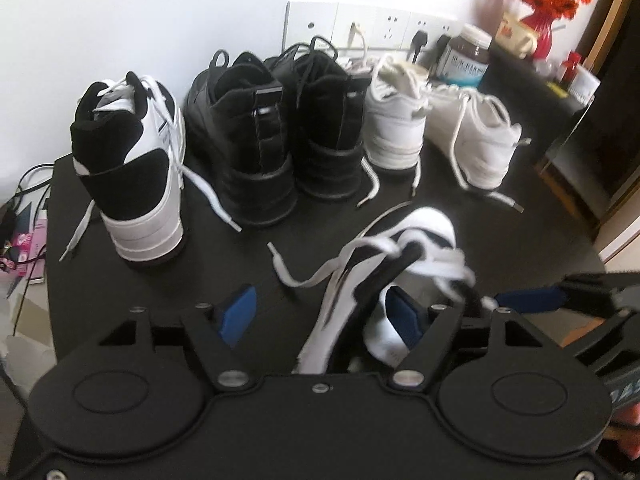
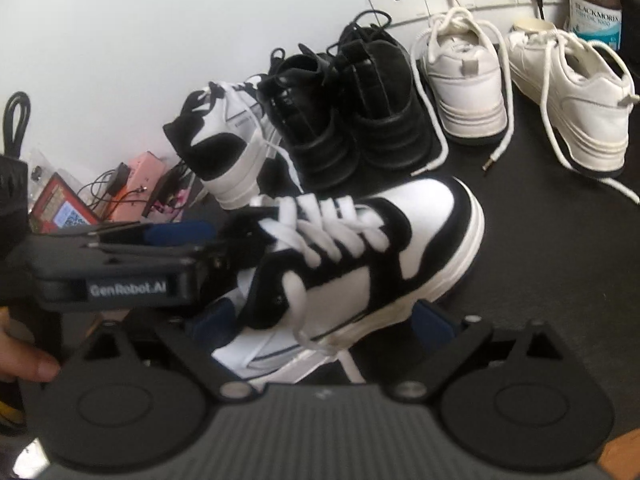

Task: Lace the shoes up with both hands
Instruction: 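Turn the held sneaker with the left gripper toward the right gripper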

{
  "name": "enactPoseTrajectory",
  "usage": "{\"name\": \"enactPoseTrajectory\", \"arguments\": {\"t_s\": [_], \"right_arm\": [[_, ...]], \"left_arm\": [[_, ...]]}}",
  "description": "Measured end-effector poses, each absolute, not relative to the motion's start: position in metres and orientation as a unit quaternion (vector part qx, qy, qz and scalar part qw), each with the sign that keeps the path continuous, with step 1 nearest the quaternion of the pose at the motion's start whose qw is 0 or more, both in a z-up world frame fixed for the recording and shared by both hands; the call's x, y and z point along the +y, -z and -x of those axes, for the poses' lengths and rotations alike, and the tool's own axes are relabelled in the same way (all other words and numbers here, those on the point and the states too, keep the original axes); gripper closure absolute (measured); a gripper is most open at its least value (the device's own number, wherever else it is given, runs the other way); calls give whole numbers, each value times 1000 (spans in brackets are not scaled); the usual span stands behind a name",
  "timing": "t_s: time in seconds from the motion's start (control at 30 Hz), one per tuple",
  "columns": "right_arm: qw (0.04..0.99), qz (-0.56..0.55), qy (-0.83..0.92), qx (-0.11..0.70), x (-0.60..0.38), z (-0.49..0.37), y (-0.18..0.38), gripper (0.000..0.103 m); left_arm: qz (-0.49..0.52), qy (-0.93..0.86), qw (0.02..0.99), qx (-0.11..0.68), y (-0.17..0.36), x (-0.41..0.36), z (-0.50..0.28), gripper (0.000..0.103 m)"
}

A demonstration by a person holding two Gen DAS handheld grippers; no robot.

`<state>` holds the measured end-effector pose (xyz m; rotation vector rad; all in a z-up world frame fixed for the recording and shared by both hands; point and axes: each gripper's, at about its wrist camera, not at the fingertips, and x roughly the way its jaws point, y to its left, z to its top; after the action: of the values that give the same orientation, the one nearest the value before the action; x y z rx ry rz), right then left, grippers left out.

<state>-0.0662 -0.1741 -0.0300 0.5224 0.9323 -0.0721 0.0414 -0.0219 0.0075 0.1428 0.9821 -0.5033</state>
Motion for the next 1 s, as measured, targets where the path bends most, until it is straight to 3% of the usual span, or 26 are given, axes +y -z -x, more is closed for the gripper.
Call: {"name": "enactPoseTrajectory", "arguments": {"t_s": [0.4, 0.63, 0.77, 1.0], "right_arm": [[868, -193, 93, 449, -204, 104, 18, 7], [871, -184, 114, 442, -207, 113, 16, 7], [880, -172, 109, 429, -201, 119, 10, 9], [891, -198, 113, 393, -215, 135, -2, 9]], "left_arm": [[-37, 284, 828, 482, 6, -39, -8, 23], [38, 284, 819, 497, 14, -33, -3, 23], [141, 296, 793, 513, 15, -1, -5, 22], [470, 264, 656, 528, 59, 62, -24, 21]]}}
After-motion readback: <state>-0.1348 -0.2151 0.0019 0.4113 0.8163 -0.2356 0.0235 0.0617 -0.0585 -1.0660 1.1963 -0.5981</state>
